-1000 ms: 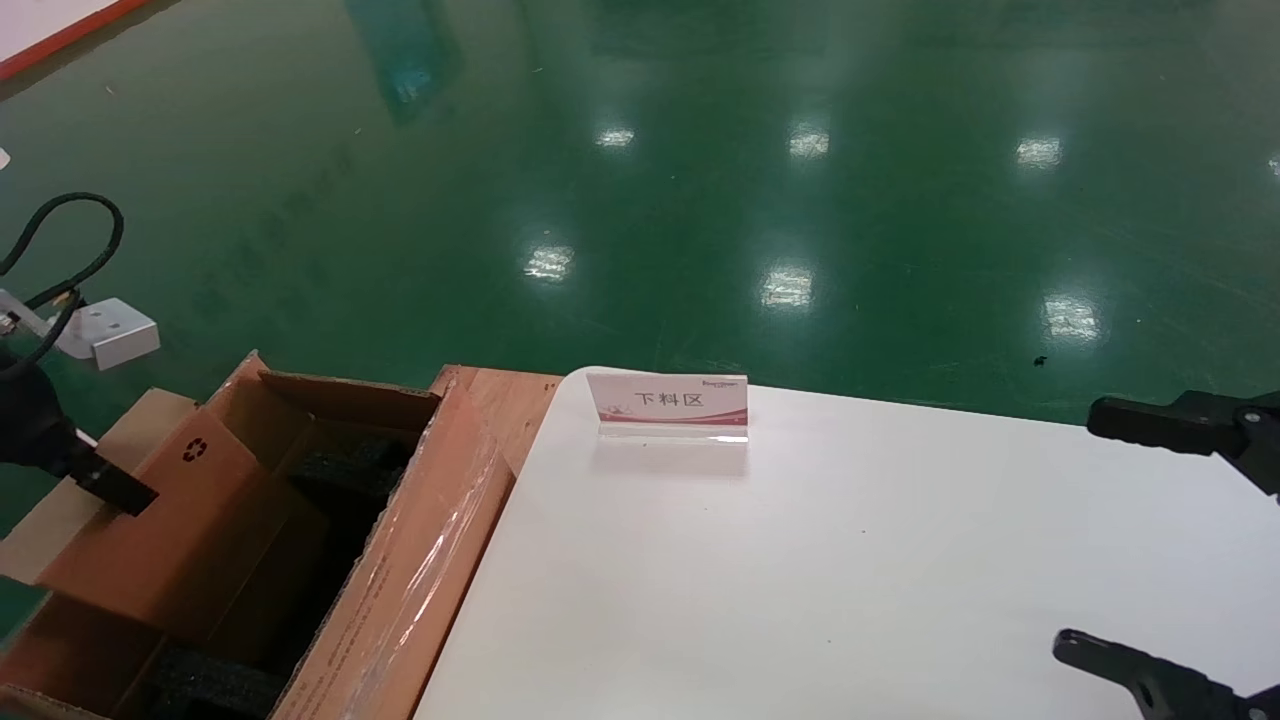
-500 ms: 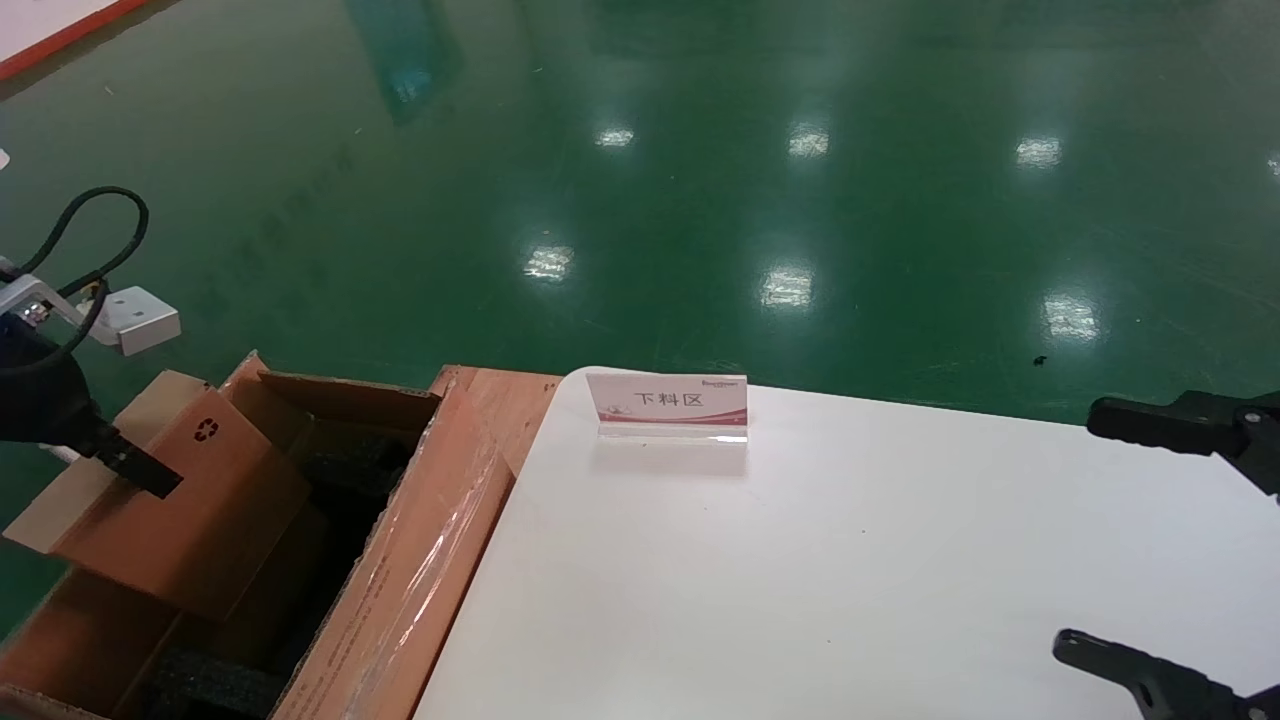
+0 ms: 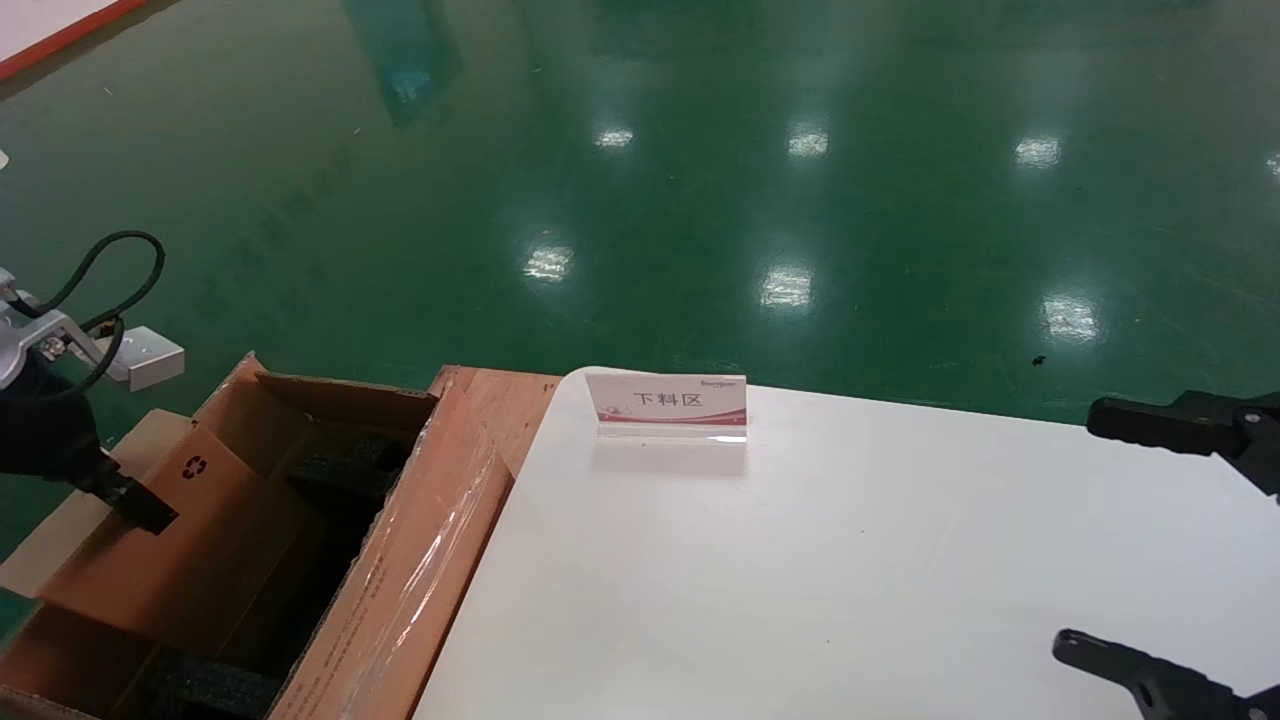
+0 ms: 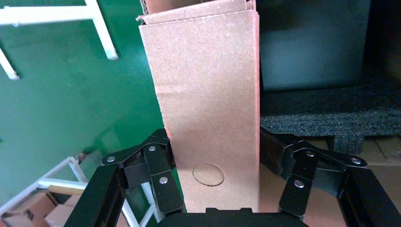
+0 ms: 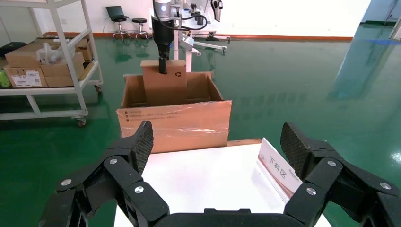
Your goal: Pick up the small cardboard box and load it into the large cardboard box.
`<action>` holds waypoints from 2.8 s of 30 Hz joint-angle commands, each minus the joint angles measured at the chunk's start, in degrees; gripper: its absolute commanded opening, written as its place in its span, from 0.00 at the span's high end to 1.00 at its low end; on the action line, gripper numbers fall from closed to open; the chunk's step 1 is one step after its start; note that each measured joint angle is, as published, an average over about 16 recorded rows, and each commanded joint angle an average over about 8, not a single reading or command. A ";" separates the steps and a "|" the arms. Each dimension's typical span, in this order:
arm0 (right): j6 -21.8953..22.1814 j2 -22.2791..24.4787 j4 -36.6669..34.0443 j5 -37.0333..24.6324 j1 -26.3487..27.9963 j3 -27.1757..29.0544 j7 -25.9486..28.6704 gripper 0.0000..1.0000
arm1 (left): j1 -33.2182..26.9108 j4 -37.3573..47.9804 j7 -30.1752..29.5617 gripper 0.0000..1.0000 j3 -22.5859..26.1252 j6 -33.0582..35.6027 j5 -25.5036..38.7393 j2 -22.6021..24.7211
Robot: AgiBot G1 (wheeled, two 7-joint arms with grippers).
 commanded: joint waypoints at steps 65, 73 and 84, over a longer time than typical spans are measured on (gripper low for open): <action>0.06 0.05 -0.02 0.08 0.01 -0.10 -0.05 0.00 | 15.63 13.45 -0.73 0.00 -0.78 -0.87 -4.45 4.90; 0.06 0.05 -0.04 0.09 0.02 -0.11 -0.07 0.00 | 10.42 8.72 3.59 0.00 -2.15 -1.62 -4.44 4.46; 0.05 0.06 -0.06 0.11 0.04 -0.14 -0.09 0.00 | -7.12 -14.06 8.81 0.00 -5.37 -6.74 -2.12 -4.84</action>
